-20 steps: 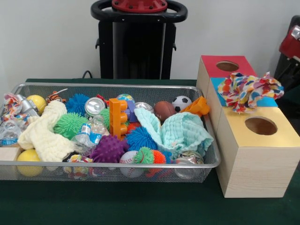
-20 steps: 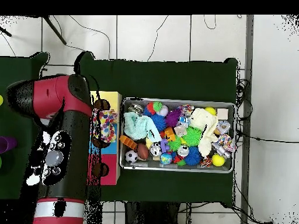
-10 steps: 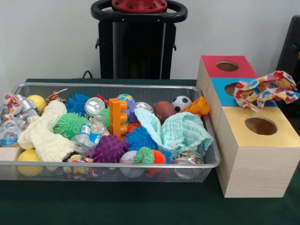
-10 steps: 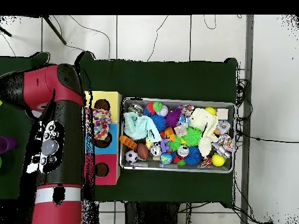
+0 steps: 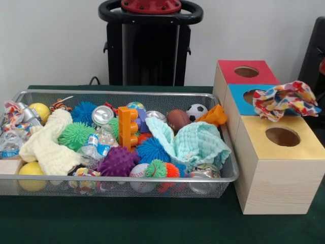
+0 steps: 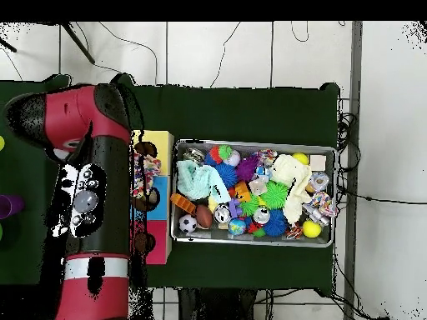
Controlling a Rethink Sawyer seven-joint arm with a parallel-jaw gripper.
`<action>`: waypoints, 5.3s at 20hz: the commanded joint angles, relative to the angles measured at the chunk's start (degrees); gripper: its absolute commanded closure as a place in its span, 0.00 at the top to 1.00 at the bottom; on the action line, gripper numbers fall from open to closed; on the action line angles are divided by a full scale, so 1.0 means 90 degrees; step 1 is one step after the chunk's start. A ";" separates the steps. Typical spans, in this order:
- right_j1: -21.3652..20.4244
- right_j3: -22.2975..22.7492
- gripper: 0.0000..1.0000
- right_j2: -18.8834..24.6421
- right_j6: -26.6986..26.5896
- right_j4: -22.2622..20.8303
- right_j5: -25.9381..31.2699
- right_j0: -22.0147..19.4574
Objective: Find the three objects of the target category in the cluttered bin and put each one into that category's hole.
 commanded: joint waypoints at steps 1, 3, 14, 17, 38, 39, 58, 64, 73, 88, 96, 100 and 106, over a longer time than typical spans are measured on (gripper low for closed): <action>-0.0216 0.1038 0.00 0.0528 0.0788 0.0171 -0.0873 -0.0604; -0.0362 0.1301 0.00 0.0619 0.0616 0.0205 -0.1073 -0.0718; -0.0413 0.1297 0.00 0.0705 0.0498 0.0217 -0.1091 -0.0912; -0.0255 0.0994 0.00 0.0732 0.0622 0.0255 -0.0908 -0.0908; -0.0182 0.0889 0.00 0.0292 0.1297 0.0171 -0.0895 -0.0314; -0.0319 0.1037 0.00 0.0251 0.1276 0.0145 -0.0919 -0.0266; -0.2091 0.2969 0.00 0.0445 0.0258 0.0343 -0.1252 -0.0992; -0.2303 0.3534 0.00 0.0578 0.0082 0.0337 -0.1783 -0.1180; -0.2326 0.3864 0.00 0.0728 -0.0210 0.0018 -0.2387 -0.1237; -0.2343 0.4032 0.00 0.0880 -0.0499 -0.0152 -0.2474 -0.1259; -0.2188 0.3995 0.00 0.0904 -0.0354 -0.0264 -0.2690 -0.1197; -0.2144 0.3960 0.00 0.0915 -0.0250 -0.0341 -0.2754 -0.1168; -0.2130 0.3969 0.00 0.0902 -0.0128 -0.0432 -0.2820 -0.1075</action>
